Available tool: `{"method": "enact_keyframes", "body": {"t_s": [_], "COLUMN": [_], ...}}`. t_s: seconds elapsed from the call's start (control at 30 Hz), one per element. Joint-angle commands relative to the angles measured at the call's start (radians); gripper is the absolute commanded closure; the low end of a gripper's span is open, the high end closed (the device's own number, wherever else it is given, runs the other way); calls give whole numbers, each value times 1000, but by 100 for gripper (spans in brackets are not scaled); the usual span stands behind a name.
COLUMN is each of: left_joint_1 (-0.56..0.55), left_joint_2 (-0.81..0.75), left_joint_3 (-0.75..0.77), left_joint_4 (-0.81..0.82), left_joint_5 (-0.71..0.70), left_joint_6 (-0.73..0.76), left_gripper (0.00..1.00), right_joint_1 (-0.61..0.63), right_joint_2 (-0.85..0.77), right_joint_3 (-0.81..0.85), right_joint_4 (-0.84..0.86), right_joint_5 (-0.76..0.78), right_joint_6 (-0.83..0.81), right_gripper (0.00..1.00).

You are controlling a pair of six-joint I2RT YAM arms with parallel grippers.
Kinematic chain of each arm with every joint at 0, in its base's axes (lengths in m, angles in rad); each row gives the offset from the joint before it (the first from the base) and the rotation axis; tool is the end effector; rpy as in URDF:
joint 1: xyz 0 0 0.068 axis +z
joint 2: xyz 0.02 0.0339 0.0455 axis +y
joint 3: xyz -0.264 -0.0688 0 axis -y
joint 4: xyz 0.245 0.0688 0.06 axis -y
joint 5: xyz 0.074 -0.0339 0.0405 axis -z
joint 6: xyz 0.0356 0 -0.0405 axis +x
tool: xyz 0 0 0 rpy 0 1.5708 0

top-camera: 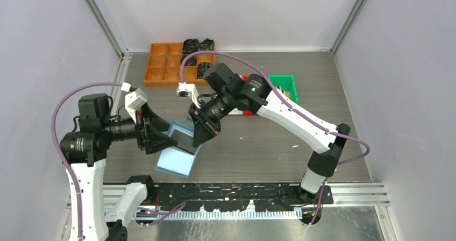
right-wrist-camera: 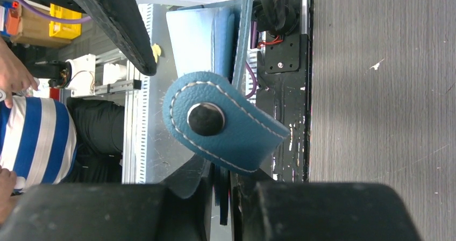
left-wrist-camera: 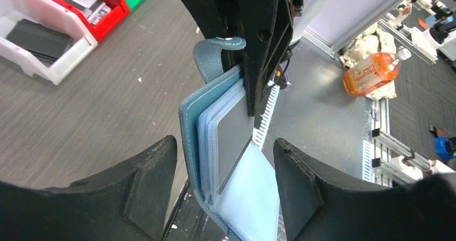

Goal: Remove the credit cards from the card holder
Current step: Remove the credit card from the card holder.

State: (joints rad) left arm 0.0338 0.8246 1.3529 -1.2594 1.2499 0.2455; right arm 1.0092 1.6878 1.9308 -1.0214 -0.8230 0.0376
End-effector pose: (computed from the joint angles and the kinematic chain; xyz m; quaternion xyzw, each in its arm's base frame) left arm 0.0867 -0.0309 0.4258 0.3154 0.7112 -0.4830 0.4017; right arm 0.1612 0.3052 0.4239 -0.5313 0.6756 0.4964 0.1219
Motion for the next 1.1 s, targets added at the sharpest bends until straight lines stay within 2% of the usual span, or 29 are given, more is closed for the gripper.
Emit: {"method": "enact_keyframes", "body": {"t_s": [0.0, 0.2, 0.37, 0.4, 0.47, 0.53, 0.6, 0.73, 0.77, 0.83, 0.97, 1.07], "left_joint_1": [-20, -58, -72, -75, -75, -76, -76, -75, -74, -75, -75, -76], "left_joint_2": [12, 41, 71, 74, 76, 68, 57, 16, 6, -6, -12, -18], "left_joint_3": [-11, -21, -20, -20, -20, -21, -25, -66, -82, -110, -134, -134], "left_joint_4": [-47, -48, -40, -38, -28, 3, 82, 331, 406, 531, 690, 750], "left_joint_5": [19, 21, 17, 18, 13, 4, -4, -8, -6, -7, -15, -29], "left_joint_6": [44, 41, 36, 35, 25, -4, -79, -338, -411, -542, -713, -783], "left_gripper": [35, 48, 74, 79, 89, 98, 100, 100, 100, 100, 100, 100], "right_joint_1": [12, 35, 45, 43, 40, 17, -29, -109, -113, -113, -113, -114], "right_joint_2": [14, 58, 71, 65, 32, -29, -110, -270, -291, -288, -219, -177], "right_joint_3": [95, 157, 183, 175, 125, 10, -166, -618, -695, -778, -843, -840], "right_joint_4": [-52, -106, -97, -73, 35, 216, 501, 1378, 1526, 1744, 2123, 2254], "right_joint_5": [-59, -51, -37, -26, -9, 1, -12, 8, 39, 79, 131, 137], "right_joint_6": [-73, -114, -111, -90, -44, 75, 263, 755, 835, 966, 1217, 1337], "right_gripper": [99, 99, 98, 94, 78, 68, 59, 54, 53, 52, 54, 62]}}
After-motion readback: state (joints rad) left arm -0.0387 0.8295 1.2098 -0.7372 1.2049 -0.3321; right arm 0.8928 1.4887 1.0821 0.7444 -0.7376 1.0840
